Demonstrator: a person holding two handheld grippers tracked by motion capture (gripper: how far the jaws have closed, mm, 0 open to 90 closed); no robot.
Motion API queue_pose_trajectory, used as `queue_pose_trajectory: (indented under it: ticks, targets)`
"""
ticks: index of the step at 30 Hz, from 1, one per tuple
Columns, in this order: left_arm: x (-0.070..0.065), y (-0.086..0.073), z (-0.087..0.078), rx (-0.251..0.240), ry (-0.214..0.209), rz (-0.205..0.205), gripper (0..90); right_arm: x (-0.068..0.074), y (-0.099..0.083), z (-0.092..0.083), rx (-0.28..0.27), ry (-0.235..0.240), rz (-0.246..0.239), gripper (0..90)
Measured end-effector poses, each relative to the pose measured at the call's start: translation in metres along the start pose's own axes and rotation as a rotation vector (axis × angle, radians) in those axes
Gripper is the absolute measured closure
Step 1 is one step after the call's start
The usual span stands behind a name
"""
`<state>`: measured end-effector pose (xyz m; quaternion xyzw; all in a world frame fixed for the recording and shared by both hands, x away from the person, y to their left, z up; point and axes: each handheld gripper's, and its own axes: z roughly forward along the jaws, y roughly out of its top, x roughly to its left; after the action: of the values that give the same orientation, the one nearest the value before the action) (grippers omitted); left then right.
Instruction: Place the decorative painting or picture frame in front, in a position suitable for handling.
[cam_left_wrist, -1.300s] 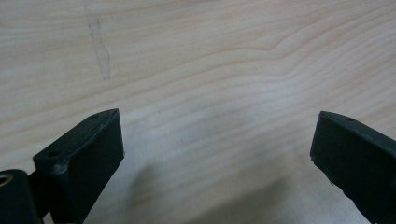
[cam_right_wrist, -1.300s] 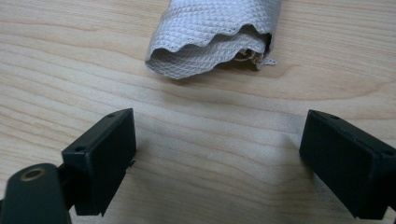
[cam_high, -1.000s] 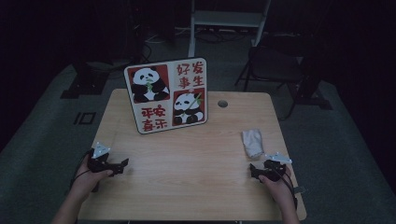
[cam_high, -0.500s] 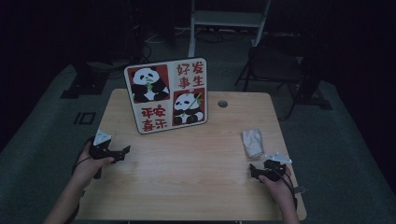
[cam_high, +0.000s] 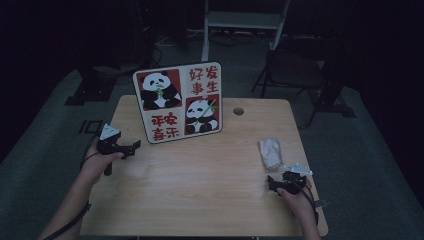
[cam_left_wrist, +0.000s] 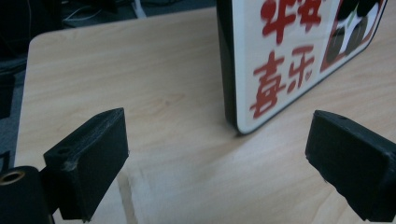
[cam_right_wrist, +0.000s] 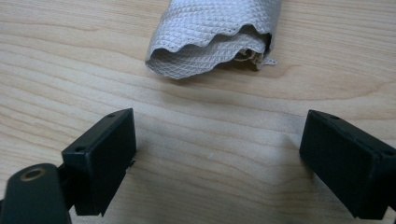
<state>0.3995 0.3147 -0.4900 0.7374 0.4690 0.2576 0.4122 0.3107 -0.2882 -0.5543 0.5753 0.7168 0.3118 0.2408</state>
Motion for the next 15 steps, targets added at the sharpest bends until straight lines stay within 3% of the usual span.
queue_pose_trajectory:
  ticks: [5,9,15]
  targets:
    - [0.001,0.009,0.005,-0.015,-0.022,0.012,6.5,0.000,0.000,0.000,0.000,0.000,0.000,10.3]
    - [0.001,0.016,0.008,-0.037,-0.024,0.005,6.5,0.000,0.000,0.000,0.000,0.000,0.000,10.3]
    - [0.002,0.029,0.015,-0.054,-0.017,0.027,6.5,0.000,0.000,0.000,0.000,0.000,0.000,10.3]
